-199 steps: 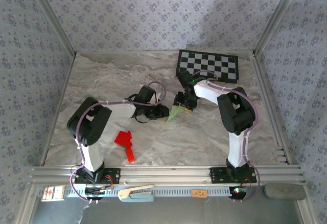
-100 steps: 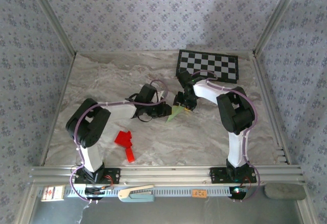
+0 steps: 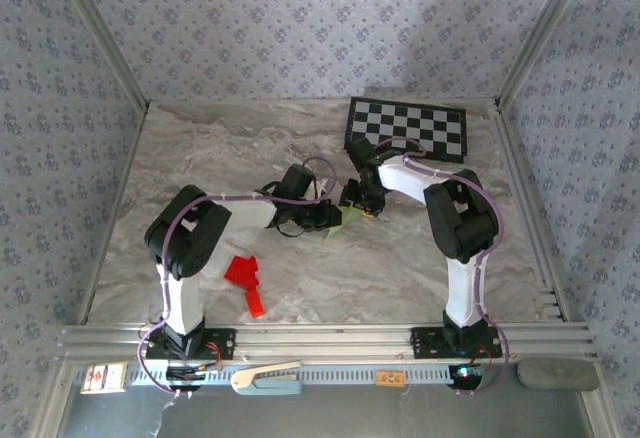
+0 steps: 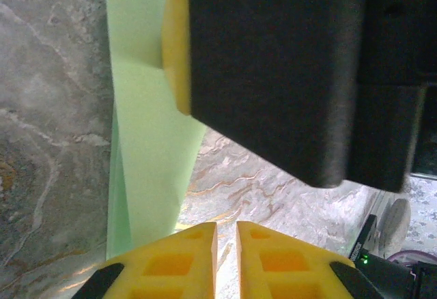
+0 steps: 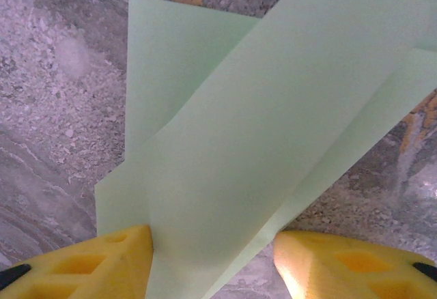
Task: Fold a paper plane with a square sheet of paper (pick it up from the middle)
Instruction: Fold the wing for the fifth time at the center of the table.
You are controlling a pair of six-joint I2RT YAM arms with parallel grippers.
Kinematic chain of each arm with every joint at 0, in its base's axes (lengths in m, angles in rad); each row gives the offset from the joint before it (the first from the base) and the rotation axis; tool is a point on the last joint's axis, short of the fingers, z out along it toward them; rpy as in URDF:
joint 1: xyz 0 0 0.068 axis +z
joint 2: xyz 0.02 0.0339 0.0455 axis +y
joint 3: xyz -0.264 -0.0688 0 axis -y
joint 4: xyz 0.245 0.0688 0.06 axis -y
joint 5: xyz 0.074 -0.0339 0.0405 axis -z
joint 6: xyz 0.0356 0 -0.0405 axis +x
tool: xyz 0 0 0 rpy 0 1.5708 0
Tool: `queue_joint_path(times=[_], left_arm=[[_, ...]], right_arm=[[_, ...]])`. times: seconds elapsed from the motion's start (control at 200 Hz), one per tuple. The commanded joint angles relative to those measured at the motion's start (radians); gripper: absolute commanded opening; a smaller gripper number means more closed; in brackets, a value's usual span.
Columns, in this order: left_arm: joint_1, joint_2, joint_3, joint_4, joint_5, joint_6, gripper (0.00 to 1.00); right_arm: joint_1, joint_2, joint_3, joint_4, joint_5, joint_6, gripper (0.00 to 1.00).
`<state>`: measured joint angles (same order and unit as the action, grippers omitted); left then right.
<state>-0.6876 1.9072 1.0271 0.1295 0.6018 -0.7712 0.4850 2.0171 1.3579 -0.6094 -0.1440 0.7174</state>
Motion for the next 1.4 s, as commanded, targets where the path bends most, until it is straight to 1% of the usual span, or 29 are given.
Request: queue_joint_path(times=[0.0,1.129,1.399], left_arm=[[-0.002,0.016,0.017,-0.027,-0.011,0.012,0.16],[0.002,0.047,0.013,-0.066,-0.082,0.015,0.1],[0.005,0.049,0.003,-0.064,-0.097,-0.001,0.09]], right_arm=[[0.002,0.143,-0.072,-0.024,0.066,-0.002,0.57],[0.008,0.156,-0.07,-0.035,0.069,0.0,0.55],[0.01,0.163,-0.068,-0.04,0.072,-0.001,0.54]])
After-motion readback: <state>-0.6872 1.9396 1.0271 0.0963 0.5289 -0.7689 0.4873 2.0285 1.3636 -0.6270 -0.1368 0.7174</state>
